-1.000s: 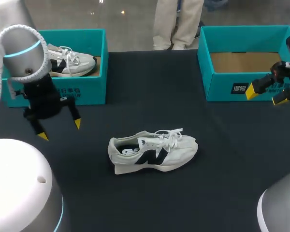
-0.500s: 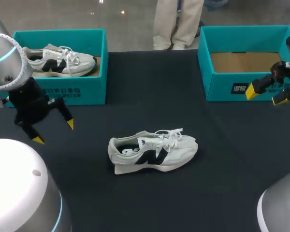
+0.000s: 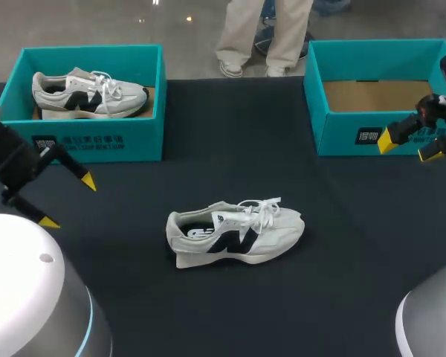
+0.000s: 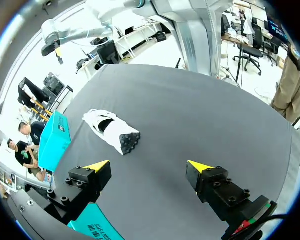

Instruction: Take the shoe out of the shoebox, open the shoe tongue, remove and reinsert the insole, then place the shoe into the shoebox

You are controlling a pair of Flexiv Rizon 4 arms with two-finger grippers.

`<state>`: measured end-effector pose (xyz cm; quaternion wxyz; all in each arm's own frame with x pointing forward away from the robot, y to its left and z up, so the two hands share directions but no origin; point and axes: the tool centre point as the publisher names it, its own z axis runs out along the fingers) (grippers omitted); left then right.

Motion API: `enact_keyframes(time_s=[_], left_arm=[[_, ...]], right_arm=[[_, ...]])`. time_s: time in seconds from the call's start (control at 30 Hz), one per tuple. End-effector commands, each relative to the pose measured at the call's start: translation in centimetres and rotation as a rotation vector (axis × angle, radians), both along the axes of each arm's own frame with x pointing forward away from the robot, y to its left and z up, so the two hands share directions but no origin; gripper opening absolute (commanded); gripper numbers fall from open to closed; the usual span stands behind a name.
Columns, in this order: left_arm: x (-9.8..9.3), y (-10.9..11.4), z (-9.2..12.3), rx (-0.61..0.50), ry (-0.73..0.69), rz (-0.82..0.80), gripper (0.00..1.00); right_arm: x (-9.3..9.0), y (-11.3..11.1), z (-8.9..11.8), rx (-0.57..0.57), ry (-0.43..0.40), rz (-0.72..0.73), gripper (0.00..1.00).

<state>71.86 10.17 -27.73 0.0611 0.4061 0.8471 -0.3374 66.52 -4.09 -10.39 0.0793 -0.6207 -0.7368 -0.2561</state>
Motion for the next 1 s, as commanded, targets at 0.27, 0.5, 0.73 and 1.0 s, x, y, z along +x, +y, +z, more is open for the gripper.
enact_keyframes(time_s=[0.27, 0.5, 0.73, 1.0], left_arm=[[-1.4, 0.5, -3.1, -0.386, 0.346, 0.453, 1.0], [-2.0, 0.5, -4.1, -0.433, 0.462, 0.563, 1.0], [-1.1, 1.2, -4.9, -0.453, 0.602, 0.609, 1.0], [-0.4, 0.0, -6.4, -0.435, 0.701, 0.529, 1.0]], right_arm=[[0.3, 0.1, 0.0, -0.002, 0.005, 0.001, 1.0], [0.3, 0.1, 0.0, -0.002, 0.005, 0.001, 1.0], [0.3, 0.1, 0.0, -0.002, 0.005, 0.001, 1.0], [0.3, 0.1, 0.0, -0.002, 0.005, 0.001, 1.0]])
